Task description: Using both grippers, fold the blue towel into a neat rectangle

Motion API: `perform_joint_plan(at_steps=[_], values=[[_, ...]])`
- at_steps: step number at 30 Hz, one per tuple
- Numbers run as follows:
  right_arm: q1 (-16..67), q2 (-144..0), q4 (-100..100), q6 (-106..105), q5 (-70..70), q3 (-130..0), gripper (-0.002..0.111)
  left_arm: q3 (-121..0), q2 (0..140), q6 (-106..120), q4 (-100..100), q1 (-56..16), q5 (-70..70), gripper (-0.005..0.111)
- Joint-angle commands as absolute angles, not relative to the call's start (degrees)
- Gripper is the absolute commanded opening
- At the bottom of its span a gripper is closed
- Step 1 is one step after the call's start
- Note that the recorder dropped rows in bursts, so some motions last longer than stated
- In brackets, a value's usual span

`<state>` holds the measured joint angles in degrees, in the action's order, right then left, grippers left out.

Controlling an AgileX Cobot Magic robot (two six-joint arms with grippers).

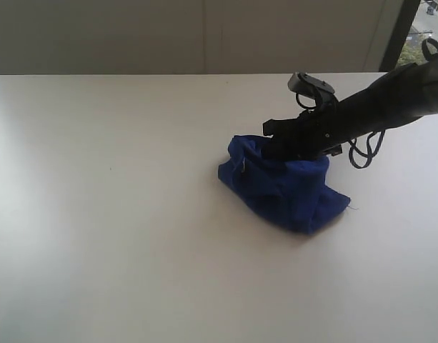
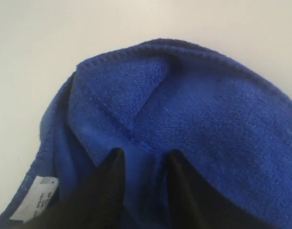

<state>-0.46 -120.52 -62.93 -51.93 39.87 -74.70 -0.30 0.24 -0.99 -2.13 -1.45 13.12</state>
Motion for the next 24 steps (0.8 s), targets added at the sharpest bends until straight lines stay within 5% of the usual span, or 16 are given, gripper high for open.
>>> perform_joint_plan(at_steps=[1, 7, 24], values=[[-0.64, -120.42, -60.39, -52.37, 40.27, -74.78, 0.021, 0.0, 0.0, -1.28, -2.5, -1.25, 13.29, 0.0], [-0.64, -120.42, -55.01, -52.37, 38.05, -74.78, 0.0, 0.0, 0.0, -1.28, -2.5, -1.25, 13.29, 0.0], [-0.64, -108.07, -54.99, -52.37, 35.43, -70.81, 0.0, 0.0, 0.0, -1.28, -2.5, -1.25, 13.29, 0.0]])
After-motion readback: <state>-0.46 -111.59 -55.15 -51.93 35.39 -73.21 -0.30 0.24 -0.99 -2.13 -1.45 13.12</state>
